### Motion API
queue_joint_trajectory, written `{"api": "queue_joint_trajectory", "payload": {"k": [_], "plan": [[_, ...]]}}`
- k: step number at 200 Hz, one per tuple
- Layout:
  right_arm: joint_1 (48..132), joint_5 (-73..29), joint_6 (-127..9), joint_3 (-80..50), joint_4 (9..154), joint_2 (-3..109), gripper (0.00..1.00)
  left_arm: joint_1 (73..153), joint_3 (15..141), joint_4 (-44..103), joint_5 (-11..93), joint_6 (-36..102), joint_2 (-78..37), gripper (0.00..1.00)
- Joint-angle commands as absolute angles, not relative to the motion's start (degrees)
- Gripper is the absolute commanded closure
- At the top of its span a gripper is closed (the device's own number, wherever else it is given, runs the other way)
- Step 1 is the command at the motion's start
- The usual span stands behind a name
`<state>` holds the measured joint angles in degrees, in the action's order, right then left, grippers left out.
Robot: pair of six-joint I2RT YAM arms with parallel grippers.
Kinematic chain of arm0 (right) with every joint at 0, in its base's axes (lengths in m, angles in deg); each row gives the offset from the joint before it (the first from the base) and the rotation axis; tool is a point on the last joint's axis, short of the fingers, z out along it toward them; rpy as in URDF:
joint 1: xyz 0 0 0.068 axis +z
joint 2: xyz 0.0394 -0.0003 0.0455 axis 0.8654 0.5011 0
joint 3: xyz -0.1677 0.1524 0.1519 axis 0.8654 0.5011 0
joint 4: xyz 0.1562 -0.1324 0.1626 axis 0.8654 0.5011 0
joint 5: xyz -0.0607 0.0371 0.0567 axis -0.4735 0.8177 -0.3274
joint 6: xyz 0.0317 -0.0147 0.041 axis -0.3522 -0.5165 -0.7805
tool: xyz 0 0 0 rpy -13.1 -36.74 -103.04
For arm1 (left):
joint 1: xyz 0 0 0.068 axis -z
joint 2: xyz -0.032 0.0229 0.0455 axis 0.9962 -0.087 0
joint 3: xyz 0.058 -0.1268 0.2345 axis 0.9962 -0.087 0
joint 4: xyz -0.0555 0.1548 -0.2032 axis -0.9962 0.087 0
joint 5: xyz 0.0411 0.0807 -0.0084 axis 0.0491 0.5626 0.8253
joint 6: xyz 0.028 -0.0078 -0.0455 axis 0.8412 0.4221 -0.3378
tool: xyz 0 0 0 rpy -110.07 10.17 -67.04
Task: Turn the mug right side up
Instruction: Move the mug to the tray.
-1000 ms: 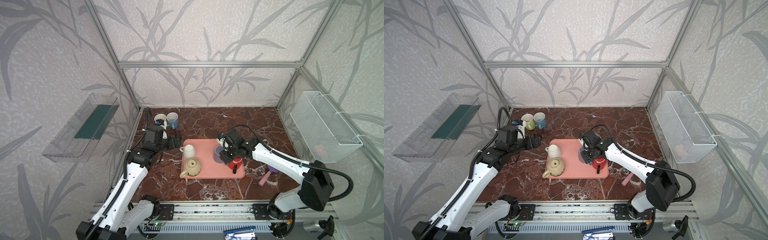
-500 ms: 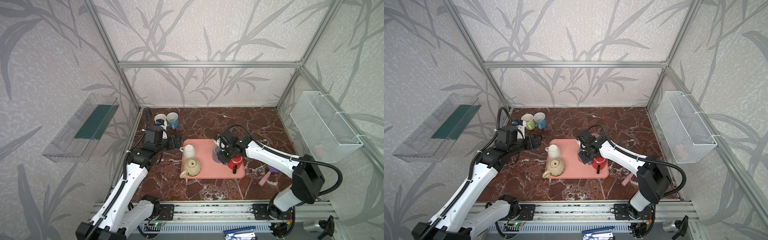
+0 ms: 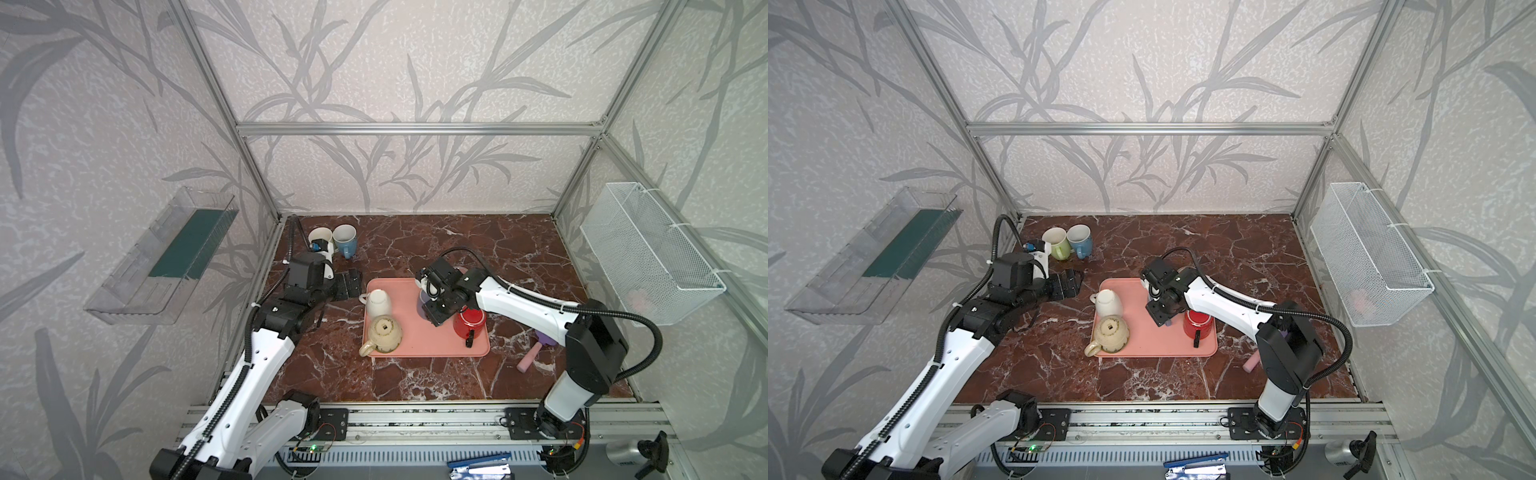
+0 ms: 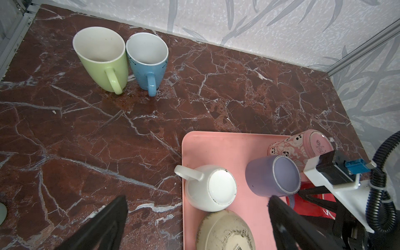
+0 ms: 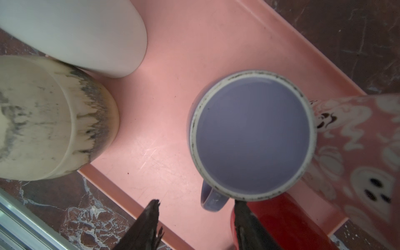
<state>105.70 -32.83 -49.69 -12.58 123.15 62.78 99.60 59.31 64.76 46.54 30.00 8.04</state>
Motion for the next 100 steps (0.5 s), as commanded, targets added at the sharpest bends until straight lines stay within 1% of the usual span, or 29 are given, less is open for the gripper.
{"api": "queue_joint_trajectory", "payload": {"k": [1, 23, 28, 68, 100], "plan": [[106.18, -33.16, -49.78, -14.22, 124.15, 63.76, 0.43, 99.87, 58.61, 64.96, 47.01, 31.20, 9.19, 0.01], [106.24, -33.95, -50.98, -13.37, 123.98, 62.96, 0.44, 99.95, 58.60, 64.95, 46.78, 31.29, 9.14, 0.01], [106.24, -34.14, -51.26, -13.11, 123.98, 61.10, 0.44, 100.03, 58.65, 64.96, 46.73, 31.29, 9.12, 0.01], [106.20, -35.93, -53.78, -10.67, 123.98, 56.57, 0.44, 100.12, 59.15, 65.31, 46.04, 31.02, 8.10, 0.01], [106.23, -35.98, -55.74, -8.81, 123.06, 55.27, 0.46, 100.13, 59.05, 65.40, 46.23, 30.94, 7.93, 0.01]]}}
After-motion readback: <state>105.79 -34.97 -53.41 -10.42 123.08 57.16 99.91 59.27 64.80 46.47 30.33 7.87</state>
